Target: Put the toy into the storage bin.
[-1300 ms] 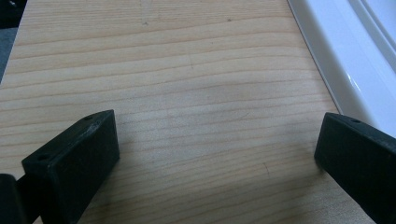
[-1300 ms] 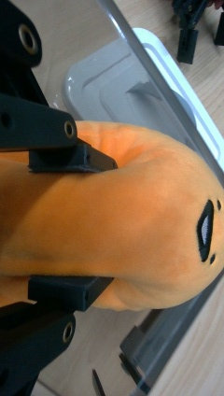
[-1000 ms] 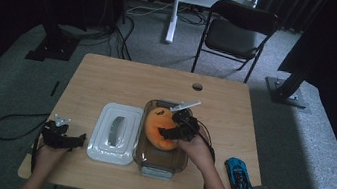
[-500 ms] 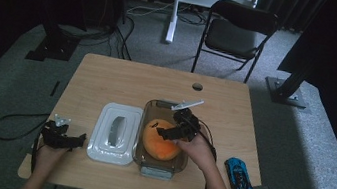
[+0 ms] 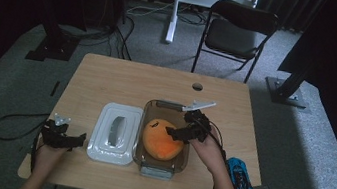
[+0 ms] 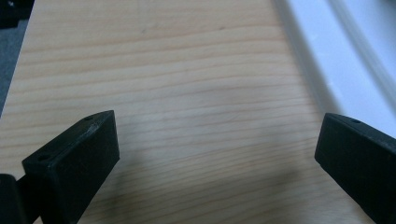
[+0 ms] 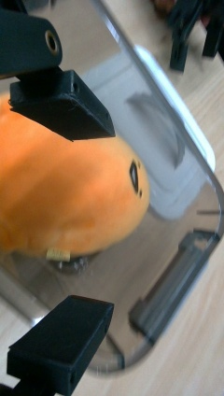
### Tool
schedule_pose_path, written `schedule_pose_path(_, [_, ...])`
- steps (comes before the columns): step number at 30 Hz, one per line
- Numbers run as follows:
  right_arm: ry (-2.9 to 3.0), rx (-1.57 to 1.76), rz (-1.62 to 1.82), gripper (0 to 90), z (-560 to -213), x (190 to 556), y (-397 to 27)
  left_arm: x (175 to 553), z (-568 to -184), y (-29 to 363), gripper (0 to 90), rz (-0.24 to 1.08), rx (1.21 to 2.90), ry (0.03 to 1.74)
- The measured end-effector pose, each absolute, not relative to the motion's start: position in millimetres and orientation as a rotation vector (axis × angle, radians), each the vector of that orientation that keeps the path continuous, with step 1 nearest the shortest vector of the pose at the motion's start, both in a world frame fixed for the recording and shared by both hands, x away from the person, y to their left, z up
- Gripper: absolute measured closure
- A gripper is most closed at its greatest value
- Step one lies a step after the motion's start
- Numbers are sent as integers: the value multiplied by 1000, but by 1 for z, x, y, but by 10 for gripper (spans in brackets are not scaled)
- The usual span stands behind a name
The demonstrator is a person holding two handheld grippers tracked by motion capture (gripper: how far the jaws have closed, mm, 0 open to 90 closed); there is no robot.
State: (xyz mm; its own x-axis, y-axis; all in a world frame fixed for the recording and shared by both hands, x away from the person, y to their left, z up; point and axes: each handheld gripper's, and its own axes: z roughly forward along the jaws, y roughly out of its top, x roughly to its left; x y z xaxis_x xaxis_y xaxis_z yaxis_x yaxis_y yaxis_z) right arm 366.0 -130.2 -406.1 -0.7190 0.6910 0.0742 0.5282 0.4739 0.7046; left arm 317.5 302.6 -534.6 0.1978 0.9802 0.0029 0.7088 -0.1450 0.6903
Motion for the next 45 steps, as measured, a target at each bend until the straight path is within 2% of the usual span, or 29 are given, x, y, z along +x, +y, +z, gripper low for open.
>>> schedule_pose_path(27, [2288, 1118, 1184, 133, -407, 352, -211, 302, -495, 220, 3, 491, 2049, 1177])
schedule_pose_path(45, [2186, 1341, 1208, 124, -437, 317, -283, 299, -496, 173, 3, 411, 2083, 1031])
